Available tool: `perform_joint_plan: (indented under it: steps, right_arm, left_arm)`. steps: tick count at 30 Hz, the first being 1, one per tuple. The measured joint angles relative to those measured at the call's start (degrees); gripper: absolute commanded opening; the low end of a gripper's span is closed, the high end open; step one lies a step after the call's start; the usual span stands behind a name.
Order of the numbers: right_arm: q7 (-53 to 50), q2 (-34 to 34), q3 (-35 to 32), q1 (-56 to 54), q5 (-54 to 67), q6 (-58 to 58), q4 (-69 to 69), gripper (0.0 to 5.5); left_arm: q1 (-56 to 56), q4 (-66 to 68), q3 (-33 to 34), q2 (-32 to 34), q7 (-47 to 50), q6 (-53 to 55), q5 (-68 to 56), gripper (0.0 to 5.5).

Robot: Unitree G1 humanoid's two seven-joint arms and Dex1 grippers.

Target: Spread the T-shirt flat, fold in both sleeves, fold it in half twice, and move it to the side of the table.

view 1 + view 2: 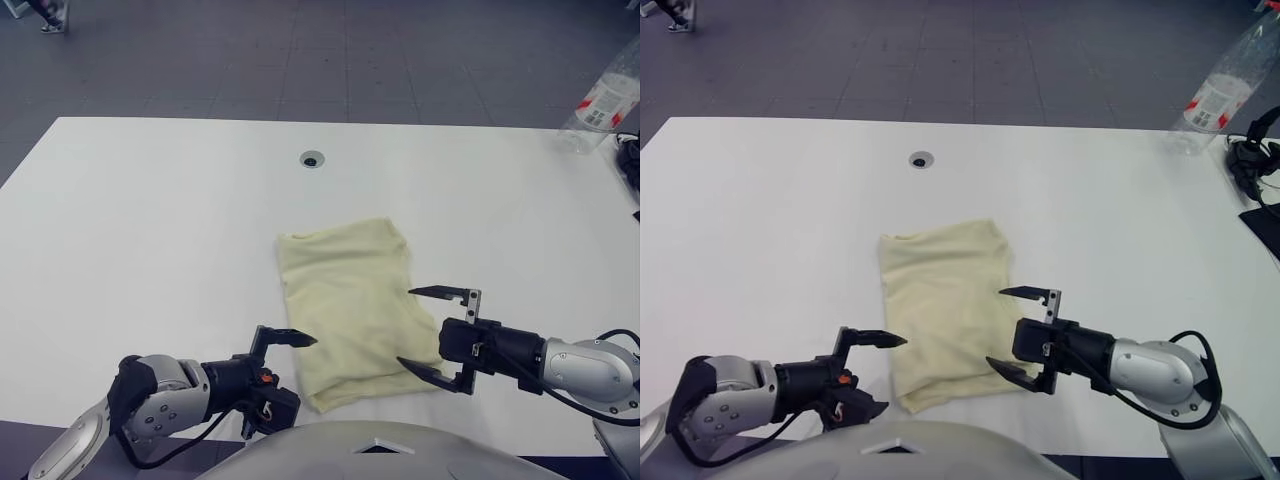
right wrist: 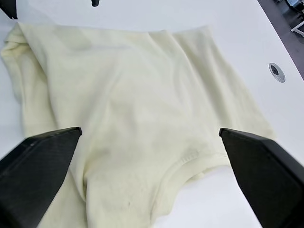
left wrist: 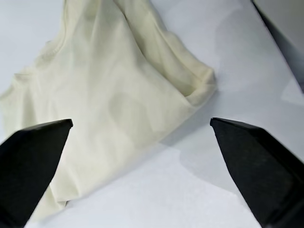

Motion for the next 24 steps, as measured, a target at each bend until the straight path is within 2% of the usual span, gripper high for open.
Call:
perform_joint_plan:
  steps: [3, 5, 14, 24]
  right_arm:
    - [0.08, -0.59, -0.23, 0.26, -0.22, -0.7, 1.06, 5.4]
    - [0.12, -0.85, -0.73, -0.03, -0.11, -1.07, 1.34, 5.4]
    - [0.05, -1.13, -1.23, -1.75, -0.21, -2.85, 4.32, 5.4]
    - [0.18, -1.66, -1.54, -3.25, -0.21, -3.68, 5.65, 5.4]
  left_arm:
    - [-1.27, 1.69, -1.89, -0.09, -0.27, 0.0, -0.55, 5.37]
    - [-2.14, 2.09, -2.55, -0.07, -0.69, 0.0, -0.97, 5.08]
    - [-7.39, 6.51, -8.27, -2.73, -0.89, -0.99, -2.38, 3.46]
    - [-8.1, 8.2, -9.32, -3.04, -0.02, -2.42, -3.42, 1.68]
